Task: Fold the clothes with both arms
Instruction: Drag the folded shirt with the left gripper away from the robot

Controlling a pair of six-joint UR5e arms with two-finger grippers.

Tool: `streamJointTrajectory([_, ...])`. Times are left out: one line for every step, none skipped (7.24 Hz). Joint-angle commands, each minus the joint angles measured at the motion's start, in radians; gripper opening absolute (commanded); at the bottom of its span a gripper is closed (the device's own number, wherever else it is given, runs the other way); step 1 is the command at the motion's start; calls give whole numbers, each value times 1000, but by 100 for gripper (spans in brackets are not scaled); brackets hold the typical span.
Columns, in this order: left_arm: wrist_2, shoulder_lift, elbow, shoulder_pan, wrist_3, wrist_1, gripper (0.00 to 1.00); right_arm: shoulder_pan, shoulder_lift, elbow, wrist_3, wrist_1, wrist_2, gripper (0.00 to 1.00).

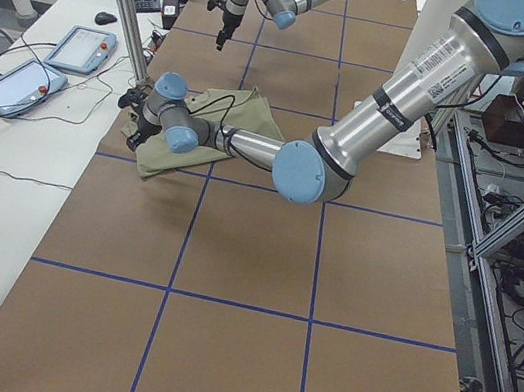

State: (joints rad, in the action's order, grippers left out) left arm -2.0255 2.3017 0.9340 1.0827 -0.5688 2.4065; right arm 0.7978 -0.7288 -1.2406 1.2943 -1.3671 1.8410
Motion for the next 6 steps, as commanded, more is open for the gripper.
streamJointTrajectory([-125, -33, 43, 25, -45, 8, 100, -86, 45, -3, 314, -3, -2, 92])
streamJointTrajectory([-125, -34, 43, 23, -46, 8, 100, -129, 51, -3, 418, -3, -8, 82])
streamJointTrajectory([-125, -34, 43, 20, -46, 8, 100, -161, 51, -2, 451, -3, -11, 74])
streamJointTrajectory([-125, -34, 43, 17, -46, 8, 100, -182, 51, 0, 451, -3, -38, 74])
streamJointTrajectory([-125, -34, 43, 13, -48, 8, 100, -196, 48, 3, 448, -3, -54, 74])
streamJointTrajectory([-124, -36, 43, 11, -46, 10, 100, -210, 45, 4, 448, -1, -55, 67])
